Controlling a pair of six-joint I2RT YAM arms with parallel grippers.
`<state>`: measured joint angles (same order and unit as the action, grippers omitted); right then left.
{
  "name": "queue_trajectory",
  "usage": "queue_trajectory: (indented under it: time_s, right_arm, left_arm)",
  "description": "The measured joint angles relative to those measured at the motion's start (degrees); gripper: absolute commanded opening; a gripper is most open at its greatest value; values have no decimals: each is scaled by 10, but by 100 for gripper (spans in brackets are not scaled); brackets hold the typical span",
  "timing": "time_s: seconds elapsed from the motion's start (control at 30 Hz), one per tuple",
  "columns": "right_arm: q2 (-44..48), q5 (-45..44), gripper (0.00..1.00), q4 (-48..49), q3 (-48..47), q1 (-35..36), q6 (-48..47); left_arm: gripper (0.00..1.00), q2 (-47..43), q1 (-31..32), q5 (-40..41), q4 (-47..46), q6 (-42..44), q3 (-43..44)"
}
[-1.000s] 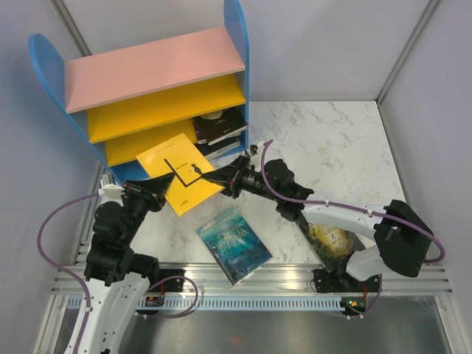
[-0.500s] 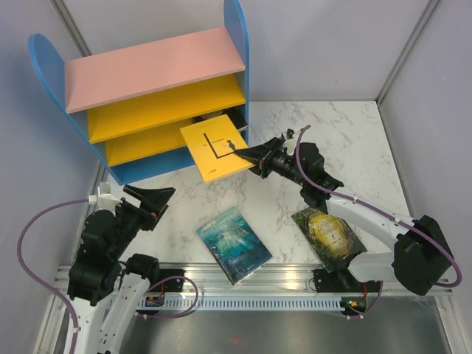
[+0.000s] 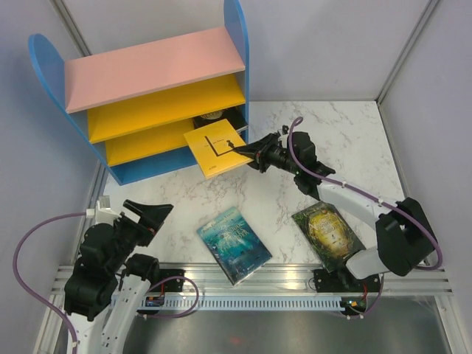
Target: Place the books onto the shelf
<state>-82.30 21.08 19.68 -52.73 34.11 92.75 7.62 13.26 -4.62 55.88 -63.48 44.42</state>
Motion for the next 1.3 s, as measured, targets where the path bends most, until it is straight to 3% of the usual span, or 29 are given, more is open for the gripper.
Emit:
queue_trajectory:
  time_s: [0.67, 0.73, 0.77, 0.8, 0.9, 1.3]
  right_arm:
    - [-262, -2, 1, 38, -229, -71, 13]
    - [-294, -5, 12, 38, -254, -75, 13]
    - [-311, -5, 30, 41, -265, -77, 13]
    - [-323, -5, 41, 47, -272, -79, 15]
    - [-339, -1, 58, 64, -270, -86, 28]
    - [-292, 27, 62, 136, -177, -101, 46]
  left_arm:
    - [89, -25, 0, 6, 54, 12, 12]
    - [89, -25, 0, 9, 55, 13, 13]
    - [89, -25, 0, 11, 55, 14, 14]
    - [89, -24, 0, 13, 55, 16, 16]
    - [89, -22, 0, 14, 56, 19, 18]
    - [88, -16, 0, 16, 57, 23, 15]
